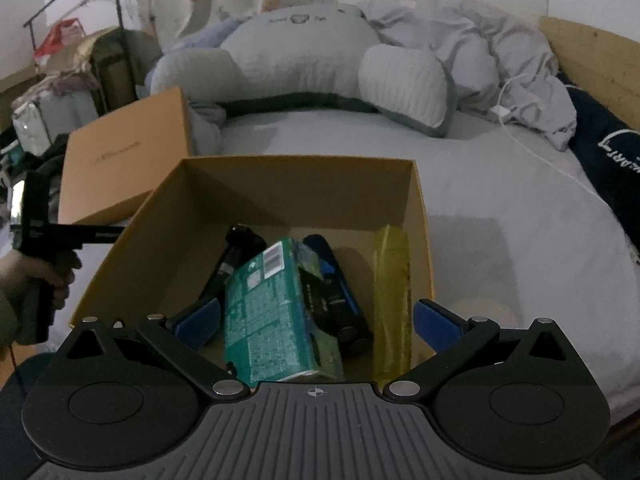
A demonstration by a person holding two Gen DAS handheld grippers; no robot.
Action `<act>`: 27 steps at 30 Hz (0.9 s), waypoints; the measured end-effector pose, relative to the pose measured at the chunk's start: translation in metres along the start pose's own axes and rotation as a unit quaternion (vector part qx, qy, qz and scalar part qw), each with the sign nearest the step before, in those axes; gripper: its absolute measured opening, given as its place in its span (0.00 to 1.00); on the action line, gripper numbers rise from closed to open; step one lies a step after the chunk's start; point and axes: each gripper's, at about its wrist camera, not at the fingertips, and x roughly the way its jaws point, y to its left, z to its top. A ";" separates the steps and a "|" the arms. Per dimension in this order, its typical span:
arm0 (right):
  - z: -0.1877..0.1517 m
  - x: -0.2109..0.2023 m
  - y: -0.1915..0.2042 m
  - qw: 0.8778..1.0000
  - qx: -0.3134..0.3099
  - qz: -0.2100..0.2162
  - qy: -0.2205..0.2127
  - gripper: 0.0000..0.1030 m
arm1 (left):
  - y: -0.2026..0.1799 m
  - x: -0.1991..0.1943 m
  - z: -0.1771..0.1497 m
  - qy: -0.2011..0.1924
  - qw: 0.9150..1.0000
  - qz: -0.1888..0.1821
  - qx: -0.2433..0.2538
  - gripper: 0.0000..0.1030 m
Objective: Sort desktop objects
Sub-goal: 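Move the left gripper to the white remote and close on it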
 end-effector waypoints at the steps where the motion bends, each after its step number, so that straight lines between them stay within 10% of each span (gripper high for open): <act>1: 0.000 0.001 0.000 1.000 0.001 0.001 0.001 1.00 | 0.001 0.003 -0.001 0.003 1.000 -0.004 0.002 0.62; 27: 0.004 0.014 0.000 1.000 0.007 0.011 0.019 1.00 | -0.002 0.026 -0.005 0.043 0.999 -0.024 0.022 0.61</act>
